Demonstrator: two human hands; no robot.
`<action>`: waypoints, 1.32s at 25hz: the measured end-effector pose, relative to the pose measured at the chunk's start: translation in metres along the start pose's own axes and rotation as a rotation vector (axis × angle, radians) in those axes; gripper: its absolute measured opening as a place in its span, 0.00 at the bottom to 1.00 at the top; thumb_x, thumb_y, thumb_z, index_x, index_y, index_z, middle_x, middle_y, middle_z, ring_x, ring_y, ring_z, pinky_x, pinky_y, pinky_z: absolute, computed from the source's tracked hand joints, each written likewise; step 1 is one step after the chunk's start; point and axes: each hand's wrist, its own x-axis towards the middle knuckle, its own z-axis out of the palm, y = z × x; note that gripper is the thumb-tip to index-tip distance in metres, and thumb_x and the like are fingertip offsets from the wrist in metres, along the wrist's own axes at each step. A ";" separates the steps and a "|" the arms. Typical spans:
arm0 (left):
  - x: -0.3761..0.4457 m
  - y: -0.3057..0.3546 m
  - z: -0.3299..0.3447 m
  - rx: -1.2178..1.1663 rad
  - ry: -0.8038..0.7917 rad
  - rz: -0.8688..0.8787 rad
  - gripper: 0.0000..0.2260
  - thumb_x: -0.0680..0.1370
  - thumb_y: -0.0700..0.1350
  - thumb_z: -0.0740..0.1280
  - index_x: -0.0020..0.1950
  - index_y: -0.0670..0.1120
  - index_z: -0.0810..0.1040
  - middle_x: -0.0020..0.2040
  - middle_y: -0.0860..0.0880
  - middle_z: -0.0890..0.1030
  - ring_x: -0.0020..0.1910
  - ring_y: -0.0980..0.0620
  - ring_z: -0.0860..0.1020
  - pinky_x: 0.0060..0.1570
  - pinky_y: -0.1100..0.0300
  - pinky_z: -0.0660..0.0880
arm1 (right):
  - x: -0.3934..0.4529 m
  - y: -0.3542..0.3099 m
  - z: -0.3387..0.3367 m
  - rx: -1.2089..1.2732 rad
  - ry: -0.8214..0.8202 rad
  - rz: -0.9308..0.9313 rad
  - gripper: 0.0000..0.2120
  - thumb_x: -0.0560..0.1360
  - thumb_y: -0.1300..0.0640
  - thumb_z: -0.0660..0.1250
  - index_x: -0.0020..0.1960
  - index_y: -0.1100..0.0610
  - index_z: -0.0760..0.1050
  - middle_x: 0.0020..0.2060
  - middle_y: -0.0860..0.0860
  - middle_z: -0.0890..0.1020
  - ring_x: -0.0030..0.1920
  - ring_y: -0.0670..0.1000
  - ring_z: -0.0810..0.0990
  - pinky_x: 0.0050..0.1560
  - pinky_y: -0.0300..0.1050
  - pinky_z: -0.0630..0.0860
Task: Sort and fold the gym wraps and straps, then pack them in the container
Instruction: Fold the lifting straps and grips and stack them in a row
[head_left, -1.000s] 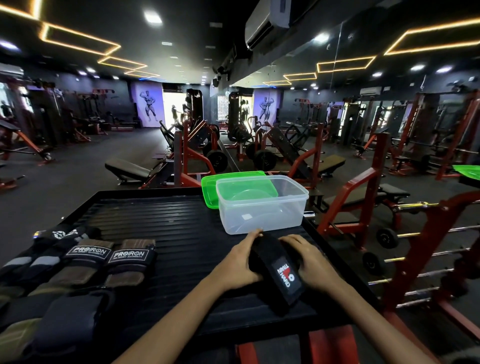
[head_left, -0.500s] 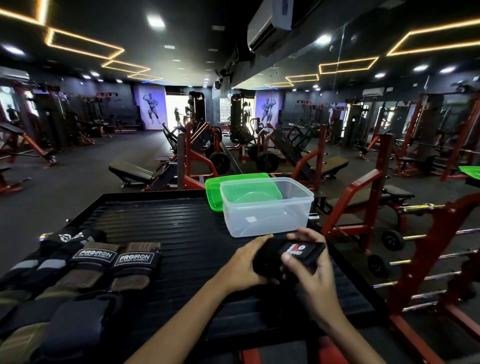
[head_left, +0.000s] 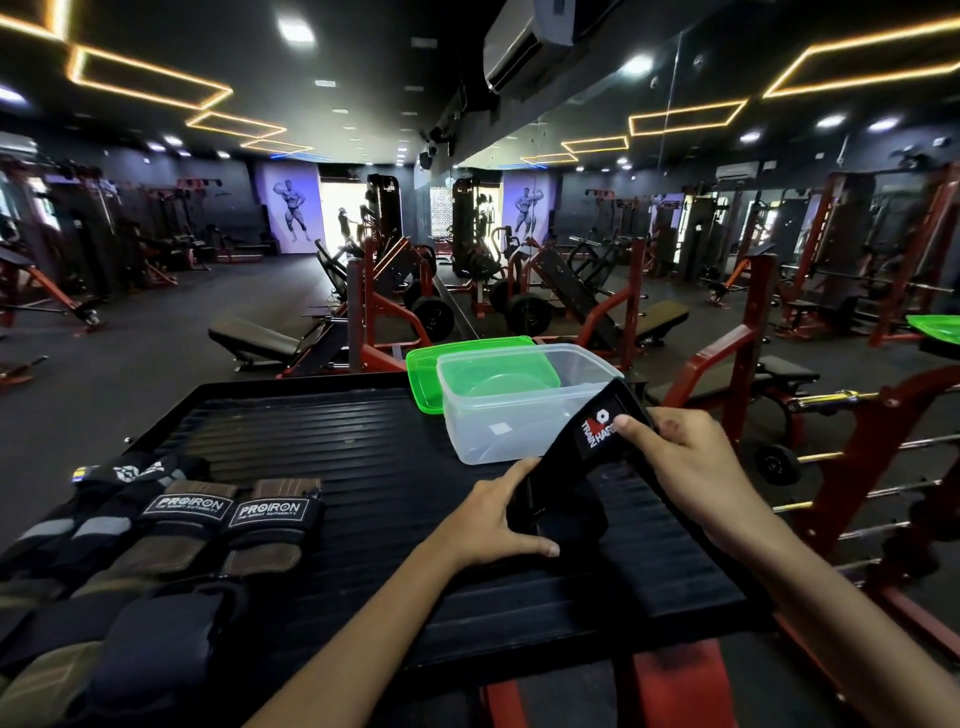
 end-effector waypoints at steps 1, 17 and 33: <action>0.000 -0.002 0.000 0.011 -0.008 -0.007 0.42 0.64 0.56 0.78 0.73 0.58 0.59 0.66 0.53 0.74 0.65 0.58 0.71 0.66 0.64 0.66 | 0.001 0.003 -0.003 0.010 0.016 0.019 0.15 0.76 0.56 0.66 0.32 0.61 0.77 0.29 0.52 0.82 0.32 0.47 0.78 0.37 0.45 0.71; -0.001 0.002 -0.002 0.023 -0.006 -0.051 0.42 0.65 0.55 0.78 0.73 0.57 0.58 0.62 0.51 0.76 0.58 0.51 0.76 0.60 0.66 0.69 | 0.027 0.121 0.020 0.408 -0.013 0.644 0.12 0.79 0.64 0.59 0.39 0.62 0.75 0.25 0.55 0.78 0.18 0.45 0.75 0.18 0.31 0.66; 0.025 0.061 -0.009 0.915 -0.183 -0.116 0.40 0.62 0.63 0.74 0.65 0.43 0.65 0.63 0.46 0.71 0.65 0.45 0.68 0.70 0.44 0.56 | 0.017 0.120 0.051 0.059 -0.073 0.649 0.13 0.77 0.65 0.62 0.33 0.63 0.71 0.26 0.60 0.76 0.16 0.52 0.75 0.16 0.37 0.69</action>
